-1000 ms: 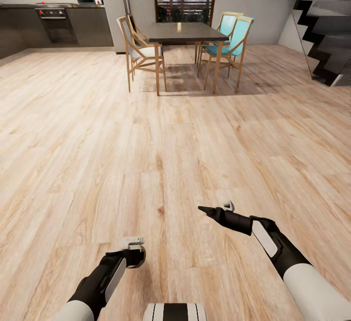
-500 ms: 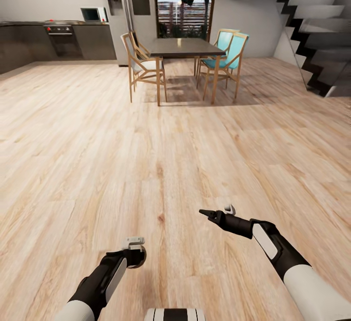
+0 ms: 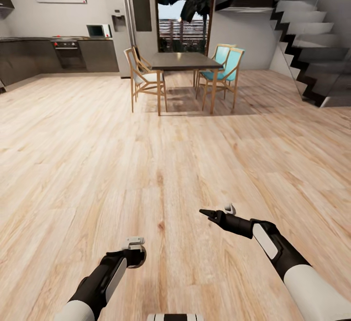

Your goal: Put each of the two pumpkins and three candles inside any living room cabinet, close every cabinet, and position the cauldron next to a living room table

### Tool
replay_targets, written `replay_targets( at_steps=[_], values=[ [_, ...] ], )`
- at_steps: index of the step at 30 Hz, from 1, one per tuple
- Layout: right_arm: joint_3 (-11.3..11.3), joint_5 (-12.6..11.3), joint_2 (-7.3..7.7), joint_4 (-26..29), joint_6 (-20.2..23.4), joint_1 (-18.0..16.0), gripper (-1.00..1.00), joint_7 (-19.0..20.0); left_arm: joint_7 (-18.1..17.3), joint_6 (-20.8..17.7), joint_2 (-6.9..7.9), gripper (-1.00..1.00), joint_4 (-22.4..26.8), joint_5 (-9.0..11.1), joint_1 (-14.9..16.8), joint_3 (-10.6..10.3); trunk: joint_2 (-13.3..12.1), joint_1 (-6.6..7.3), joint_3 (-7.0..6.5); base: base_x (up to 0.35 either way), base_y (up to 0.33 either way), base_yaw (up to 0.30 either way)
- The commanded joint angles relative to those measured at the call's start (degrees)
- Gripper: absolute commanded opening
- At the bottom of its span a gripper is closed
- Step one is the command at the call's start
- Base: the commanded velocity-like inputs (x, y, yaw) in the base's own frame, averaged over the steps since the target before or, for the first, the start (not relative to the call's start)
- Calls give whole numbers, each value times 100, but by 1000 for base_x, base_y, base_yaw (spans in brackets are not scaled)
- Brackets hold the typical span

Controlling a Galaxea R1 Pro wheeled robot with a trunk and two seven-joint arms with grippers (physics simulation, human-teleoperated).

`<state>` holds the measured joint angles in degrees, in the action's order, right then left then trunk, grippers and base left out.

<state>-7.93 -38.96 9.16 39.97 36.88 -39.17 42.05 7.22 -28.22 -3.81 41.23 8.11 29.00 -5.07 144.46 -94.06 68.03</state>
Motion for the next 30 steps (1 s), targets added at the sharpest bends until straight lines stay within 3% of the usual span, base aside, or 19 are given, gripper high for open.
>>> replay_targets(
  at_steps=[1, 19, 23, 25, 27, 30],
  values=[
    [-17, -41, 8, 2, 30, -3, 100, -7, 51, -25, 3, -100, 8, 59, 1, -21, 0, 3, -18, 0, 0, 0],
    [-20, -41, 7, 2, 22, -3, 100, -4, 51, -33, 6, -100, 8, 64, 1, -16, -24, 50, -417, 0, 0, 0],
    [-17, -41, 7, 2, 21, -3, 100, -4, 51, -212, 19, -100, 68, 82, 1, -4, -29, 60, -505, 0, 0, 0],
    [-16, -41, 7, 2, 21, -3, 100, -4, 51, -369, 33, -100, 160, 165, 1, 2, -32, 65, -550, 0, 0, 0],
    [-16, -41, 7, 2, 21, -3, 100, -4, 58, -455, 72, -100, 235, 418, 7, 0, -35, 70, -594, 0, 0, 0],
    [-16, -41, 11, 2, 21, -3, 100, -4, 66, -534, 160, -100, 267, 646, 31, 7, -39, 78, -660, 0, 0, 0]
  ],
)
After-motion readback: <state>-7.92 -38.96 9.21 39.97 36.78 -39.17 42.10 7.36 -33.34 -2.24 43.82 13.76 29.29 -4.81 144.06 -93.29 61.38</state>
